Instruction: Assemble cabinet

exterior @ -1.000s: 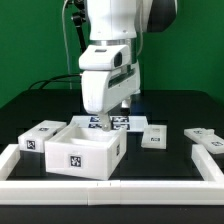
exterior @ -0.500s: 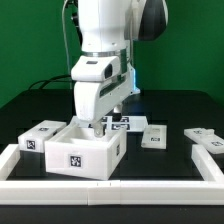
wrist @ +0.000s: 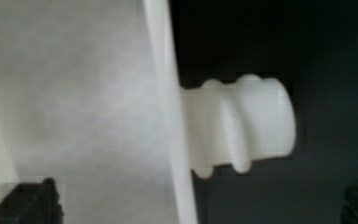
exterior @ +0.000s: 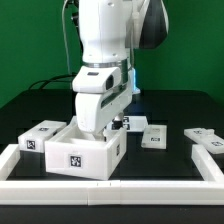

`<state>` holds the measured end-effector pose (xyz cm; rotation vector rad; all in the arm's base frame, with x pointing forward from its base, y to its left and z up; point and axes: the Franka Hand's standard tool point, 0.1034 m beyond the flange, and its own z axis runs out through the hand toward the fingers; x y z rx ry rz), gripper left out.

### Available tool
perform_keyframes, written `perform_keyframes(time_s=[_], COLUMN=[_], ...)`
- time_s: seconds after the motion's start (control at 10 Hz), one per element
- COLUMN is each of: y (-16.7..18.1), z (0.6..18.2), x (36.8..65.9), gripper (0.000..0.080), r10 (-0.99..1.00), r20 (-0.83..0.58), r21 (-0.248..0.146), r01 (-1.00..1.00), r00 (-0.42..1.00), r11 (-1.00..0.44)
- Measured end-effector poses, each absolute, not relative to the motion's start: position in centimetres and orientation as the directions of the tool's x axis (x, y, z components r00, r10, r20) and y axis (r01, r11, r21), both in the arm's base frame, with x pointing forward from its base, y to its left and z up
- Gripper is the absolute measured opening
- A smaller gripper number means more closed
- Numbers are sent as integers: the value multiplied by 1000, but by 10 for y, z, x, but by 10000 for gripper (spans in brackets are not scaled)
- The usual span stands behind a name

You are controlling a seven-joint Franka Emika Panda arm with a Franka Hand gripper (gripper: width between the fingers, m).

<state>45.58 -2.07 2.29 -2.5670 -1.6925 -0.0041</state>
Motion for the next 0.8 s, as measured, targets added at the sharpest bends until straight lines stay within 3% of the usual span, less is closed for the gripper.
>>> perform_keyframes(time_s=[0.2, 0.5, 0.6, 0.7, 0.8], y=[-22, -22, -22, -22, -22], z=[23, 23, 23, 23, 23], x=[455, 455, 455, 455, 455], gripper=[798, 396, 396, 213, 86], r10=[917, 917, 917, 917, 917], r20=[39, 39, 39, 38, 38], r21=[-55, -56, -56, -56, -56], r01=[917, 917, 917, 917, 917], r00=[397, 398, 398, 398, 398], r11=[-395, -395, -395, -395, -395])
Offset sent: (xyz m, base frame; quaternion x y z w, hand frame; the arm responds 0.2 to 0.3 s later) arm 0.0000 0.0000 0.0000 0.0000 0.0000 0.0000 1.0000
